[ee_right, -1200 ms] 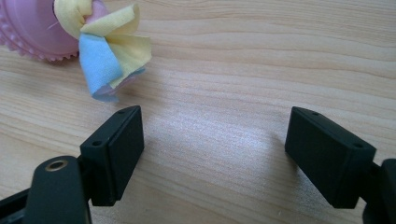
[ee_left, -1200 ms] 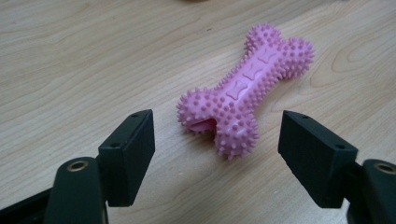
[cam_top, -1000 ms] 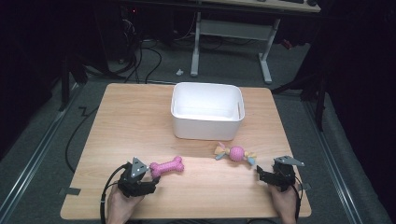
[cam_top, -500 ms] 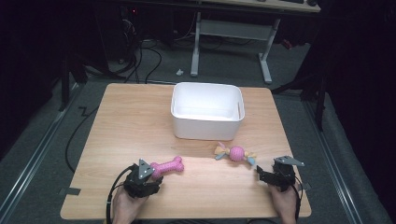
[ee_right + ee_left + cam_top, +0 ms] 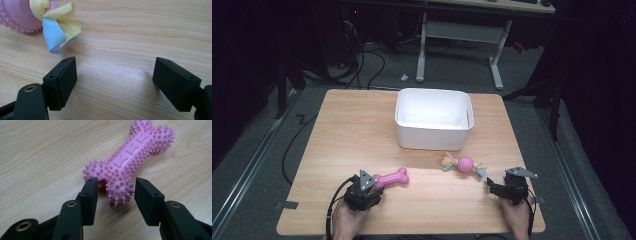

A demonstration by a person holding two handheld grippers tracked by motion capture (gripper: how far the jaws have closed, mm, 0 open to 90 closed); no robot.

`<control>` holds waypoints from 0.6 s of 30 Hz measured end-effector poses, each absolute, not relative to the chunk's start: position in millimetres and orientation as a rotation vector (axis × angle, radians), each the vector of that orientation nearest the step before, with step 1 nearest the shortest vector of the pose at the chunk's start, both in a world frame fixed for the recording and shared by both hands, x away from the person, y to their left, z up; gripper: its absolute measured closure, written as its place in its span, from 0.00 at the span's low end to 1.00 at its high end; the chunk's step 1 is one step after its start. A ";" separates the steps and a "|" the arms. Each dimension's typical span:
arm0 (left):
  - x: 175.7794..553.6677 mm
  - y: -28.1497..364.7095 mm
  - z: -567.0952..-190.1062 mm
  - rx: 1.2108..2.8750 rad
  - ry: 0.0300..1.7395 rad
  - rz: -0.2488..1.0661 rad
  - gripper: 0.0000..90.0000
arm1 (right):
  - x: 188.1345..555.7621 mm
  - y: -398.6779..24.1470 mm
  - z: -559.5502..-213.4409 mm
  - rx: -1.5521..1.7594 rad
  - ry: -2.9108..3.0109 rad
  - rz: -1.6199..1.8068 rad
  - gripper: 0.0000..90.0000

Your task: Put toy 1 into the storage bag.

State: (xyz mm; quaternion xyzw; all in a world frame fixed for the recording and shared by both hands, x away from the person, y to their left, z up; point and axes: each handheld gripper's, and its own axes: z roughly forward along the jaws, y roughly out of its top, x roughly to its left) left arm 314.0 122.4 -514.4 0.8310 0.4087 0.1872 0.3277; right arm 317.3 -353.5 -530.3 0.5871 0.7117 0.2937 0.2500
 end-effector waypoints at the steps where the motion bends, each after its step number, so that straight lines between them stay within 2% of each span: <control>1: 313.6 122.3 -514.9 2.175 1.072 0.491 0.60 | 317.3 -353.5 -530.3 1.599 1.937 0.800 0.22; 11: 312.4 121.8 -515.5 2.165 1.093 0.494 0.60 | 317.3 -353.5 -530.3 1.598 1.937 0.800 0.22; 18: 312.5 118.4 -518.1 2.170 1.104 0.502 0.57 | 317.3 -353.4 -530.2 1.600 1.939 0.798 0.22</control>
